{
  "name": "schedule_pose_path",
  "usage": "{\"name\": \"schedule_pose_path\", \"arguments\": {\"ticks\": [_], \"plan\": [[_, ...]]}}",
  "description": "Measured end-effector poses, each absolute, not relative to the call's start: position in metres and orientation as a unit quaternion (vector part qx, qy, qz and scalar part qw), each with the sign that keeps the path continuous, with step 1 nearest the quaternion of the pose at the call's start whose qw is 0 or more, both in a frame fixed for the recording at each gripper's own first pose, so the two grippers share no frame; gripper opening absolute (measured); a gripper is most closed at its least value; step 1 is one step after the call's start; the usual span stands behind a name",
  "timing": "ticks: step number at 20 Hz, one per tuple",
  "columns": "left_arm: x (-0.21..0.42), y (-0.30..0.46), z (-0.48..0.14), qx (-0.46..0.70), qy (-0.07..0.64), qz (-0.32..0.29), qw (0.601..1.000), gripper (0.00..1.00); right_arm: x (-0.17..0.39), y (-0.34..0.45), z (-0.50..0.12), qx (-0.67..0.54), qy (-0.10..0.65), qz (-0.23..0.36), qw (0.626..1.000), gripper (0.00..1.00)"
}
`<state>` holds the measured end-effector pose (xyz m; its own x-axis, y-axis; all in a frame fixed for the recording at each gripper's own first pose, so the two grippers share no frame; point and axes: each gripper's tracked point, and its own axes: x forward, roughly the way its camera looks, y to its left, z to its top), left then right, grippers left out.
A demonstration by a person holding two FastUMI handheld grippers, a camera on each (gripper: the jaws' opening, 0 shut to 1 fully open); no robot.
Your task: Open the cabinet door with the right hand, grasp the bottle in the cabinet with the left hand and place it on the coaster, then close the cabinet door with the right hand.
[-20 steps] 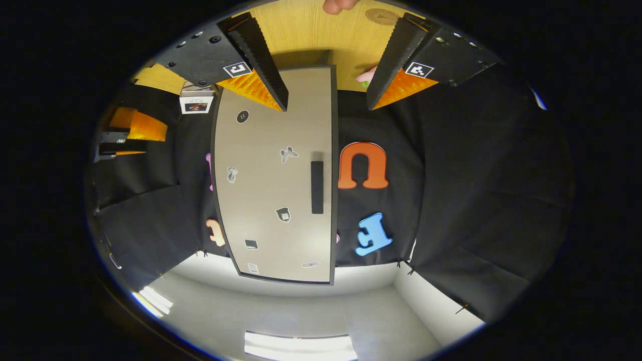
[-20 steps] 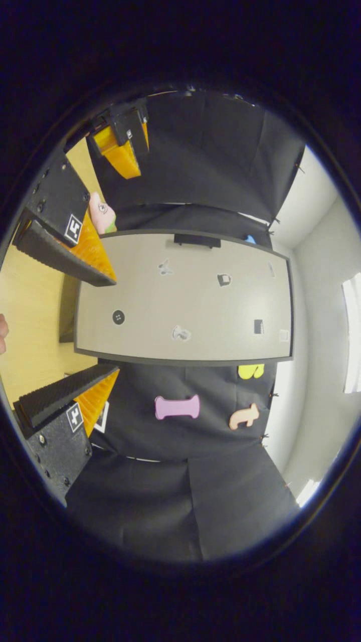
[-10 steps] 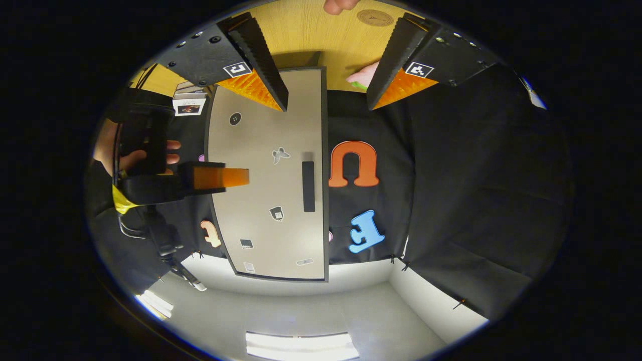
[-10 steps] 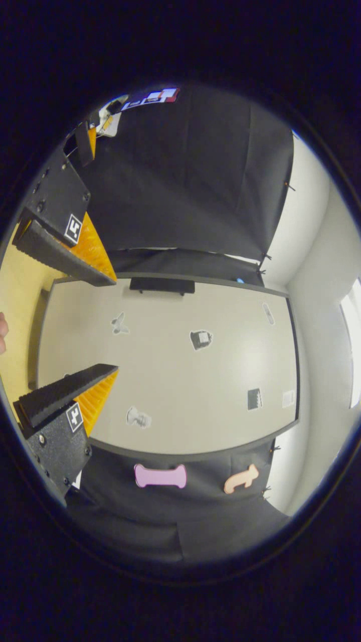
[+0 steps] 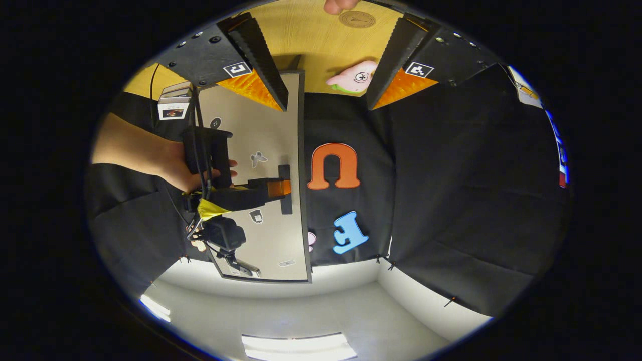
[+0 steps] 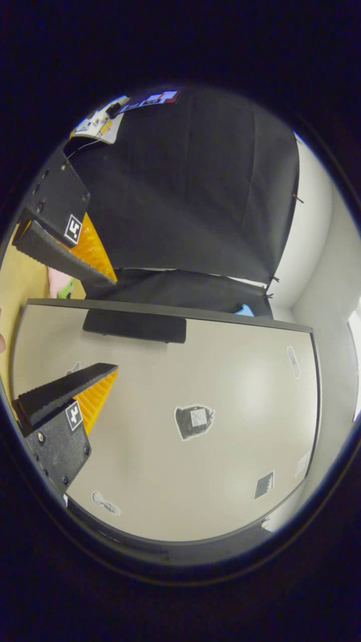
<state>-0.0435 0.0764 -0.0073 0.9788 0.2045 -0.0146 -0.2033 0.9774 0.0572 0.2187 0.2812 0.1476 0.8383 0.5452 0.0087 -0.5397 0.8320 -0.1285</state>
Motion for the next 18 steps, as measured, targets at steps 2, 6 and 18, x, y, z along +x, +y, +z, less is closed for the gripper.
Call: {"name": "schedule_pose_path", "arguments": {"ticks": [2,6,18], "plan": [[-0.043,0.083,-0.008,0.027,0.012,0.109,0.994,0.95,0.233,0.29,0.151,-0.063,-0.017,0.278,0.958,0.98],[-0.042,0.088,-0.01,0.025,0.013,0.116,0.993,0.95,0.246,0.303,0.149,-0.044,0.002,0.273,0.961,0.89],[-0.052,0.119,-0.016,0.022,0.027,0.139,0.99,0.95,0.261,0.303,0.149,-0.019,-0.003,0.227,0.974,0.21]]}}
